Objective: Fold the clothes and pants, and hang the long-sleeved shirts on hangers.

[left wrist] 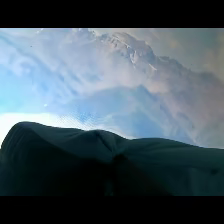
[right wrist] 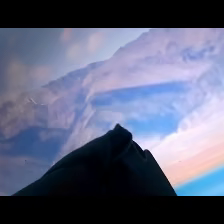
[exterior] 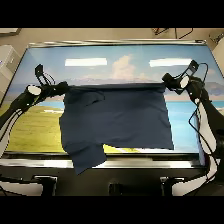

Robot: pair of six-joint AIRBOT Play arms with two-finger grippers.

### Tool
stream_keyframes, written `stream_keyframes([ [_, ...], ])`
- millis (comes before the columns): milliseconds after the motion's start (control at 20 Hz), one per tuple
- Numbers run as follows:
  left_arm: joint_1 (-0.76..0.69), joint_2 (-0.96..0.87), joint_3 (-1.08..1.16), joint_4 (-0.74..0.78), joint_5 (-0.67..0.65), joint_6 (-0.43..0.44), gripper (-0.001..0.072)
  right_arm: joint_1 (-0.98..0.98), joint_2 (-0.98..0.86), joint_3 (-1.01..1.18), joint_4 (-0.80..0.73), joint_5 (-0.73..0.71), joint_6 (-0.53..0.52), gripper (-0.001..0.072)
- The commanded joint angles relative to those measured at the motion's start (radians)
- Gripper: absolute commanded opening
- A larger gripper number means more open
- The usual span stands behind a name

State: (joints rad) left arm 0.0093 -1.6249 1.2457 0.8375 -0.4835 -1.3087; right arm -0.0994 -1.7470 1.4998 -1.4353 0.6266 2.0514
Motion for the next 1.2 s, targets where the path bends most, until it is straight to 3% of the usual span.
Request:
stream_keyframes([
  [0, -0.002, -0.005, 0.002, 0.001, -0.067, 0.000, 0.0022, -0.028, -0.002, 0.014, 0.008, 0.177, -0.053, 0.0035],
  [100, 0.019, 0.017, 0.015, 0.011, -0.165, 0.011, 0.0022, -0.028, 0.027, 0.014, 0.021, 0.276, -0.129, 0.0037],
  [250, 0.094, 0.078, 0.065, 0.123, -0.460, 0.033, 0.0021, -0.028, 0.139, 0.014, -0.029, 0.509, -0.324, 0.0037],
  [350, 0.133, 0.087, 0.062, 0.144, -0.703, 0.002, 0.0022, -0.028, 0.180, 0.014, -0.051, 0.694, -0.338, 0.0037],
  [450, 0.132, 0.082, 0.015, 0.143, -0.838, 0.000, 0.0021, -0.028, 0.178, -0.024, -0.046, 0.742, -0.339, 0.0037],
  [650, 0.097, 0.082, -0.123, 0.143, -0.784, 0.000, 0.0022, -0.028, 0.138, -0.107, -0.042, 0.655, -0.365, 0.0038],
  [1000, 0.097, 0.075, -0.138, 0.142, -0.755, -0.002, 0.0042, -0.028, 0.105, -0.112, 0.014, 0.710, -0.352, 0.0063],
  [1050, 0.098, 0.076, -0.132, 0.142, -0.763, -0.013, 0.0219, -0.028, 0.107, -0.103, 0.016, 0.715, -0.334, 0.0266],
  [1100, 0.105, 0.076, -0.109, 0.143, -0.797, -0.017, 0.0447, -0.034, 0.111, -0.083, 0.018, 0.748, -0.347, 0.0477],
  [1150, 0.121, 0.076, -0.077, 0.143, -0.843, -0.019, 0.0528, -0.049, 0.122, -0.053, 0.009, 0.794, -0.394, 0.0512],
])
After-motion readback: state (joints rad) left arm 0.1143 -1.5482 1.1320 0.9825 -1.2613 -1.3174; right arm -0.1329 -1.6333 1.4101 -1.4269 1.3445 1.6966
